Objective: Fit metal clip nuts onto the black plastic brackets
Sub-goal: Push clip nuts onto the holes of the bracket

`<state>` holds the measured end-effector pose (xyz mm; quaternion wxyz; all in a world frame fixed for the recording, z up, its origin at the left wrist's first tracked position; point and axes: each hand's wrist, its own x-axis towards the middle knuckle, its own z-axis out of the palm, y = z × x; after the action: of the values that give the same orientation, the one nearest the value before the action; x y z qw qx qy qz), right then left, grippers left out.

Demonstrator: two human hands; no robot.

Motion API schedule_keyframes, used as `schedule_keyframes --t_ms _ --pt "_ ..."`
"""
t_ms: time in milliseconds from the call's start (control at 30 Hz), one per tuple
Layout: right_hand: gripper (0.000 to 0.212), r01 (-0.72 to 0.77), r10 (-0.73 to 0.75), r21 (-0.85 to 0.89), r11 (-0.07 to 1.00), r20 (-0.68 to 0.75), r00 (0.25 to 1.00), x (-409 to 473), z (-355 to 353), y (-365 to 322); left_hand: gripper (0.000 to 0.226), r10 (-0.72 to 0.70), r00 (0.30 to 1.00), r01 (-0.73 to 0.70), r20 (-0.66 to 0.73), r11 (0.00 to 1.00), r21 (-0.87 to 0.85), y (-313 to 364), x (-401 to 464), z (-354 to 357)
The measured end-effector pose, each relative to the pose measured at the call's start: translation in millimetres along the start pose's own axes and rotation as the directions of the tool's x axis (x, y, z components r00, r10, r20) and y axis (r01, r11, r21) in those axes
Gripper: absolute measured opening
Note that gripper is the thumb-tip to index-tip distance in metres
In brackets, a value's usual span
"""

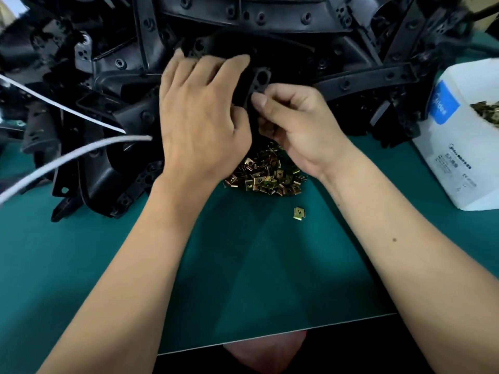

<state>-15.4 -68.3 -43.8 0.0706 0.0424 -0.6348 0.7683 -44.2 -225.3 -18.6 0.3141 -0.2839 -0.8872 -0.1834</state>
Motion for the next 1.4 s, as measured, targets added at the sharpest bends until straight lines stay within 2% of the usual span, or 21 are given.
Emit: schedule_keyframes --t_ms 100,200,400,467,633,767,967,1167,1300,1400 --pt "0.022 -0.007 0.008 -0.063 0.998 0.017 1.000 -2 1 7 0.053 -0.048 0.997 0.048 0.064 0.999 -0.003 -2 -3 4" --pt "0.012 -0.012 0.009 -0.092 0.996 -0.035 0.999 -5 -3 12 0.049 -0.071 0.993 0.072 0.097 0.997 -0.003 -7 -8 11" --pt "0.008 -0.044 0.025 -0.100 0.994 -0.183 0.983 -11 -29 15 0.046 -0.128 0.991 0.127 0.026 0.990 0.061 -17 -18 22" --pt "0.004 -0.040 0.028 -0.068 0.997 -0.164 0.986 -13 -30 16 0.046 -0.134 0.991 0.134 -0.009 0.988 0.073 -16 -21 26" --pt "0.018 0.015 -0.023 -0.129 0.992 -0.061 0.998 -17 -16 18 0.048 -0.183 0.980 0.188 -0.079 0.979 0.074 -16 -21 31" --pt "0.019 0.035 -0.044 -0.127 0.991 -0.071 0.997 -16 -12 17 0.049 -0.227 0.968 0.234 -0.104 0.971 0.051 -13 -13 36" --pt "0.029 0.036 -0.045 -0.136 0.990 -0.063 0.997 -16 -11 14 0.048 -0.201 0.973 0.204 -0.115 0.979 0.017 -13 -18 36" --pt "0.019 -0.016 0.000 -0.141 0.990 -0.114 0.993 -15 -9 14 0.047 -0.221 0.966 0.224 -0.136 0.974 0.011 -11 -17 36" --pt "0.018 -0.093 0.076 -0.228 0.969 -0.081 0.994 -16 -7 16 0.045 -0.254 0.954 0.257 -0.160 0.966 0.001 -13 -15 36" --pt "0.015 -0.103 0.090 -0.209 0.972 -0.073 0.993 -16 -6 16 0.044 -0.286 0.942 0.289 -0.173 0.957 -0.006 -13 -14 35"
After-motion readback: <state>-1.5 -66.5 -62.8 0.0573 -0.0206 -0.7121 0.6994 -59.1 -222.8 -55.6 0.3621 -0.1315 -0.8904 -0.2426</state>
